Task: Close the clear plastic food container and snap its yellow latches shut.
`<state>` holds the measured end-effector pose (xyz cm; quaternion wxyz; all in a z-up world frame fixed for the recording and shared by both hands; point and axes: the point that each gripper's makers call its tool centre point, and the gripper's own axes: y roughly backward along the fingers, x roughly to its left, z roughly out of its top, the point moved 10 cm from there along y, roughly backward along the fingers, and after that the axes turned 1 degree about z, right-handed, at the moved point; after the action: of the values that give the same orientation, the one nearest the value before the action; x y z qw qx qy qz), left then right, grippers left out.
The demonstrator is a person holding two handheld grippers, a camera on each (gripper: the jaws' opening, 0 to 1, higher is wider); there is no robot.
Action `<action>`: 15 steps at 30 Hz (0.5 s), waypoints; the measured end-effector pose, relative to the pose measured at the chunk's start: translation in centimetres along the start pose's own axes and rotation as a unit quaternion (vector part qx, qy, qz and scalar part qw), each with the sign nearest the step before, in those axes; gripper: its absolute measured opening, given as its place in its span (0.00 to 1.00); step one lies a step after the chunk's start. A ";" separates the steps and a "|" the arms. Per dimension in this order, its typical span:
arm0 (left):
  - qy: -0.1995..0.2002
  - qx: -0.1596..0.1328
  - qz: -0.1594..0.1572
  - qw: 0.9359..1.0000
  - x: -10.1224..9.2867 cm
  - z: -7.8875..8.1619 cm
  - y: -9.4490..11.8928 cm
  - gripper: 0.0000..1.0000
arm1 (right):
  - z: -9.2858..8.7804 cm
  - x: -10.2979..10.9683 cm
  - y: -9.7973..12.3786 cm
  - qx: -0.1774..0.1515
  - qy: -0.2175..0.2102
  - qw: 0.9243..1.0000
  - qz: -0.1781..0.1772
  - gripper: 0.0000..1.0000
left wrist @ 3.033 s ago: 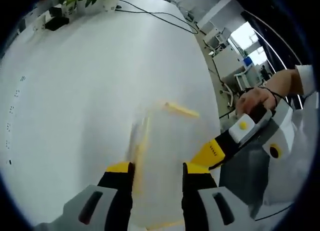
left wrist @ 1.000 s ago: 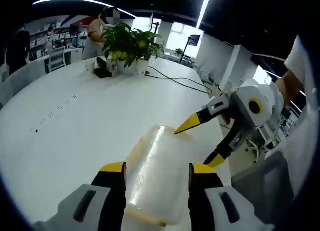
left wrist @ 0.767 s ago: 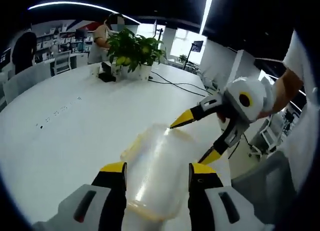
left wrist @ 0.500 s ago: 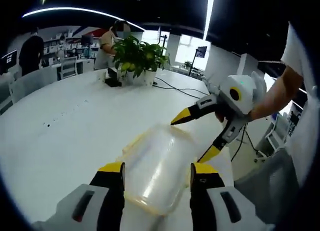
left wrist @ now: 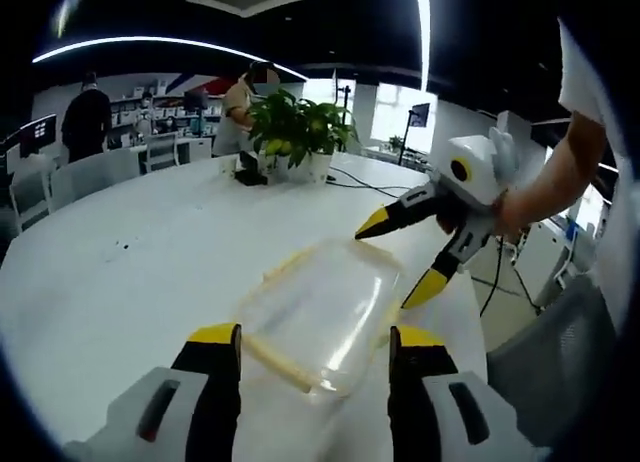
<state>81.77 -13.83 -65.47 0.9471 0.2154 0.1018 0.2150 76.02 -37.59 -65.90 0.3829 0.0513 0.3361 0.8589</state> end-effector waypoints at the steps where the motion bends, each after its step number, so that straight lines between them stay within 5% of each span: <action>1: 0.003 -0.002 0.004 1.000 -0.1 -0.2 0.0 0.57 | -0.1 0.0 0.0 0.001 0.000 1.000 -0.003 0.62; 15: -0.009 0.006 0.030 0.999 -0.8 -2.5 -1.0 0.63 | -2.2 -0.5 -1.1 0.024 -0.023 0.999 0.003 0.65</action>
<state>80.68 -14.08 -68.02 0.9398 0.2259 0.0880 0.2408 76.35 -38.58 -68.16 0.3862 0.0810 0.3475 0.8506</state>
